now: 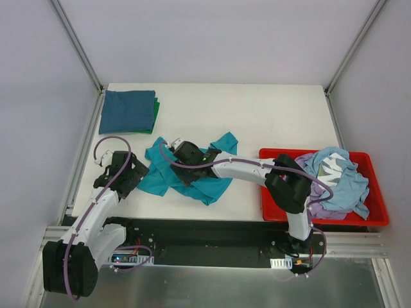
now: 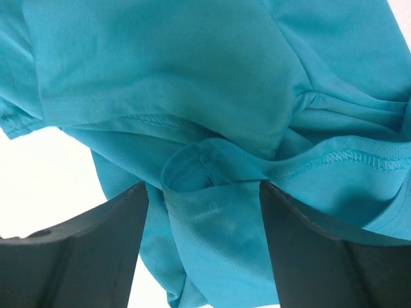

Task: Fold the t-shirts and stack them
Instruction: Flatten out the tshirt

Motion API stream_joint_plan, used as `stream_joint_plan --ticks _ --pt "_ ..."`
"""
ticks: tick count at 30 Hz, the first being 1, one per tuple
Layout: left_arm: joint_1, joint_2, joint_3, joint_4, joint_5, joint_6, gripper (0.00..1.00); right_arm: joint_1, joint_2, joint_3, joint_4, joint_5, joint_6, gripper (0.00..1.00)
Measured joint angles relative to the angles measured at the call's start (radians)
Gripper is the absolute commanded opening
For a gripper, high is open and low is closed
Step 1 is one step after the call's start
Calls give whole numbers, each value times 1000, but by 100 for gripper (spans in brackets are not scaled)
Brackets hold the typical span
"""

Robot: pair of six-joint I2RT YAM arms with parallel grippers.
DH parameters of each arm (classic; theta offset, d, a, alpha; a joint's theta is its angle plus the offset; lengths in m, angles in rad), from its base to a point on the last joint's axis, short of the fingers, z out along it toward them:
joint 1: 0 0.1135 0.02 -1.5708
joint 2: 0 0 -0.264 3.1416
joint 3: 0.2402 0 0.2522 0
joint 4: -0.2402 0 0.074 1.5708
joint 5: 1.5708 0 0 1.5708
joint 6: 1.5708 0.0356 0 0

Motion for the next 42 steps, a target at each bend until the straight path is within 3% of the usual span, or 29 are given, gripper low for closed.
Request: stream_joint_plan --ticks 4,6,8,16,19,35,38,39,42 --pt "6 46 -1 -1 -4 -3 99 6 29 36 2 19 -1 48" --pt "6 65 -1 -2 -3 -4 99 10 45 53 -1 39 2 33" --pt "6 77 -1 -2 -3 -10 99 13 48 55 -6 54 3 30" --pt "6 111 -1 -1 -3 -29 99 16 48 54 -18 71 13 2" --pt "6 124 -1 0 -2 -29 95 16 34 37 -17 72 19 1" --pt "6 225 0 74 22 -25 44 -53 -449 -277 23 263 127 0" --pt "6 250 1 115 28 -27 21 -87 -502 -344 28 290 150 0" --pt "6 261 1 129 32 -27 0 -97 -516 -364 28 297 158 0" --pt "6 294 5 154 36 -22 0 -129 -551 -407 27 314 174 1"
